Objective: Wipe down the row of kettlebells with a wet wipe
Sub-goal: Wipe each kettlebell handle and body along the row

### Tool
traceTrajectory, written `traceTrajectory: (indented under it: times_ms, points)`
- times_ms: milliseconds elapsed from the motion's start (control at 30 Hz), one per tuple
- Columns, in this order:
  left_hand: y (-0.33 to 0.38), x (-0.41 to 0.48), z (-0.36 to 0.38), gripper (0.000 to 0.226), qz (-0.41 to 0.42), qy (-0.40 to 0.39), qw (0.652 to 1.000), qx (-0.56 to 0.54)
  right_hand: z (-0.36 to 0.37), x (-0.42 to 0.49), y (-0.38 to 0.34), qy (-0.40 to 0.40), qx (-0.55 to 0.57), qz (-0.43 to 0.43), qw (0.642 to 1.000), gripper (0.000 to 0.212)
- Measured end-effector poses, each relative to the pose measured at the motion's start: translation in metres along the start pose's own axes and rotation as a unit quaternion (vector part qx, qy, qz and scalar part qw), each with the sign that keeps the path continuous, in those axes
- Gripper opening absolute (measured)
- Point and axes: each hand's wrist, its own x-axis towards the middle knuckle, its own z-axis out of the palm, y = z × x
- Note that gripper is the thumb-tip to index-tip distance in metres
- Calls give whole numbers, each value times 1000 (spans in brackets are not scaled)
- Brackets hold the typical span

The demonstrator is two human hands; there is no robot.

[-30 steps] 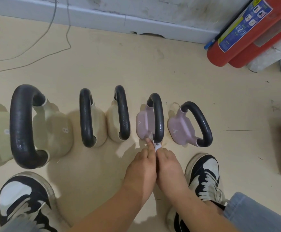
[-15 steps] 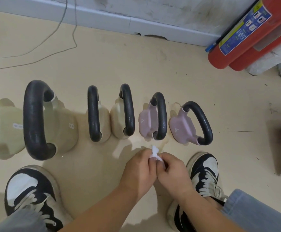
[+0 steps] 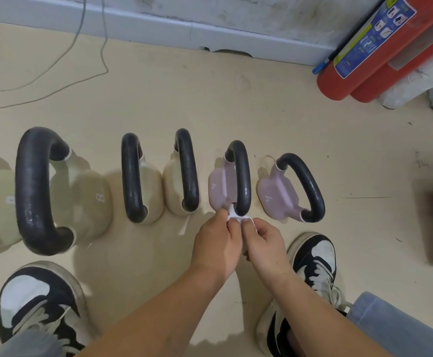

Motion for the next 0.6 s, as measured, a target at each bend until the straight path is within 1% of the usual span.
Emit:
traceTrajectory:
  times_ms: [133, 200, 300, 400, 467, 533, 600]
  points:
    - [-9, 9, 0, 35, -21, -2, 999, 25, 2, 7, 4, -1, -8, 43, 999, 47]
    - [-12, 13, -2, 35, -24, -20, 999, 43, 3, 9, 4, 0, -11, 79, 997, 46]
    - [-20, 18, 2, 24, -48, -66, 993, 90, 1, 8, 5, -20, -26, 138, 990, 39]
    - [-25, 16, 1, 34, -78, -95, 987, 103, -3, 2, 6, -68, -51, 180, 980, 34]
    - [-26, 14, -4, 27, -76, -111, 986, 94, -6, -1, 3, -95, -54, 191, 976, 37]
    - [-21, 5, -14, 10, -70, -110, 989, 71, -8, -5, -3, -108, -40, 194, 974, 44]
    - [-17, -8, -27, 5, -64, -99, 992, 55, -6, -11, -10, -128, -25, 196, 972, 44]
